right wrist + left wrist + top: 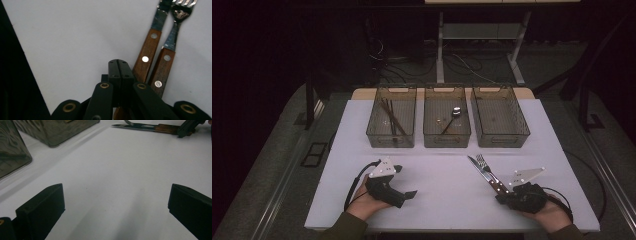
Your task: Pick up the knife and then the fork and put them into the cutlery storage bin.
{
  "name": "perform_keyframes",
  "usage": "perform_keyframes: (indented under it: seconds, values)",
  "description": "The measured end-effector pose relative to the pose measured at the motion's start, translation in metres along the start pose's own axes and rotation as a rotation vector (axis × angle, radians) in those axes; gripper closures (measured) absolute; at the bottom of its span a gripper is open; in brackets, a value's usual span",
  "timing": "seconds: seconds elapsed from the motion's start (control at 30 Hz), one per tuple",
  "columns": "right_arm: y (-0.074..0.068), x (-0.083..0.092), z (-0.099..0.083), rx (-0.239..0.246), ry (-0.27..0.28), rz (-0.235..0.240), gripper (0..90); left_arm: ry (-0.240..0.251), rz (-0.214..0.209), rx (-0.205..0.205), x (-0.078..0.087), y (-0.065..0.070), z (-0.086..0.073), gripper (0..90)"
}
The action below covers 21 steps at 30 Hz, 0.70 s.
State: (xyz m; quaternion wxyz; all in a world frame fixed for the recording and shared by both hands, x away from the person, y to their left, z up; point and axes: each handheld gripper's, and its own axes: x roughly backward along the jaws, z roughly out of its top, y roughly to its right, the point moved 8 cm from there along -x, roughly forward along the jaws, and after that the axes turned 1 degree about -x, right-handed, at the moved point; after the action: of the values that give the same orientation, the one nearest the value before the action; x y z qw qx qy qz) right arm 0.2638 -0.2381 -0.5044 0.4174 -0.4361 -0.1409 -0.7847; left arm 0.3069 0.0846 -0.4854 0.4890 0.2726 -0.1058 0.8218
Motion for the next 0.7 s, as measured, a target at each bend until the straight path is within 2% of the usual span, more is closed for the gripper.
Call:
perform_keyframes:
  seconds: [0.3,0.4,0.7]
  values:
    - [0.016,0.006,-0.004,-0.003,-0.006,-0.046,89.3,-0.001,-0.002,0.000,0.000,0.000,0.000,0.0]
    - [0.021,0.008,-0.005,-0.019,-0.008,-0.059,89.3,-0.001,-0.002,-0.001,0.000,0.000,0.000,0.0]
    - [0.023,0.008,-0.006,-0.014,-0.004,-0.055,89.3,-0.002,-0.006,-0.003,0.000,0.001,0.000,0.0]
